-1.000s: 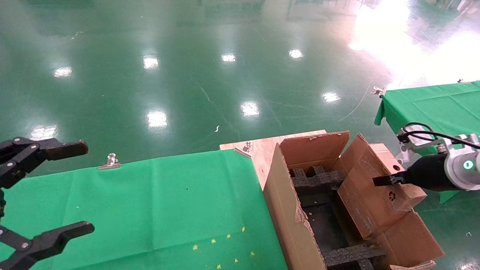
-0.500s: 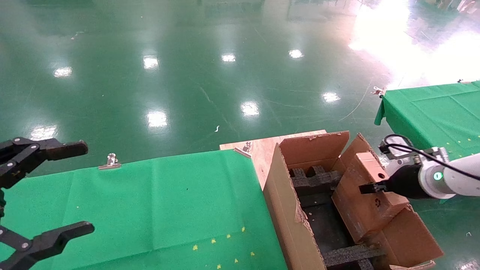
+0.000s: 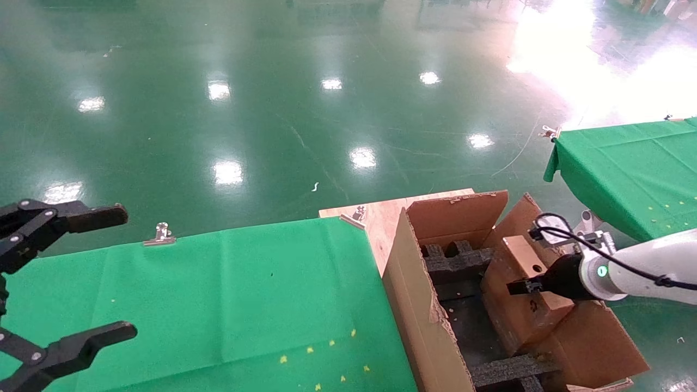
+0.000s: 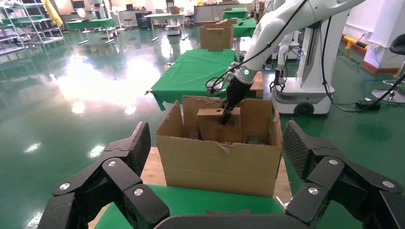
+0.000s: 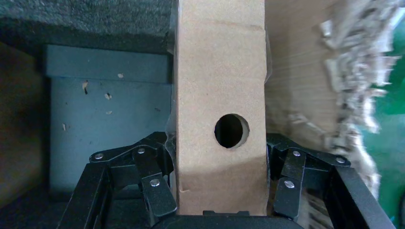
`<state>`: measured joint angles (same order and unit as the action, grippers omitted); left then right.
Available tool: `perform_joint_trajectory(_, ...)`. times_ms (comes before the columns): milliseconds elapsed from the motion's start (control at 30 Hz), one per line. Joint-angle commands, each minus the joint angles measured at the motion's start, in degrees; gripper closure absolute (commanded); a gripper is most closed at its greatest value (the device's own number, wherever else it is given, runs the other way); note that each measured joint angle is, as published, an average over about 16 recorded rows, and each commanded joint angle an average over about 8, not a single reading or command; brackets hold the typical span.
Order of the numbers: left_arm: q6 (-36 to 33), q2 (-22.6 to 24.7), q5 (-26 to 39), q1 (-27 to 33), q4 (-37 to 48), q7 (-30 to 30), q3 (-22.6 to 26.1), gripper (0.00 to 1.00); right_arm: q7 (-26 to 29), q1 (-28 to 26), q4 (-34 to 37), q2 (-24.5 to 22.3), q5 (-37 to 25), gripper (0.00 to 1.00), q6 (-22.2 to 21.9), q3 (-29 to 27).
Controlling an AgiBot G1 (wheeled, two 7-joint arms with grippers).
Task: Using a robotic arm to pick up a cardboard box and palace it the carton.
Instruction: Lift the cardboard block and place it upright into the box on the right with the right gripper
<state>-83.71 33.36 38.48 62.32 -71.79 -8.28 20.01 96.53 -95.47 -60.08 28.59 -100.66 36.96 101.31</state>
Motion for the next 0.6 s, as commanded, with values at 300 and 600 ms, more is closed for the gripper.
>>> perform_joint_trajectory(300,0.0,0.0,0.0,0.0,0.0,0.0,0.0,0.0,-3.9,3.7,5.7,4.1,3.1,1.0,-1.6,0.5)
perform_joint_trajectory(600,0.0,0.0,0.0,0.0,0.0,0.0,0.0,0.0,-7.8,5.8,10.3,7.0,5.9,0.85,-1.3,0.4)
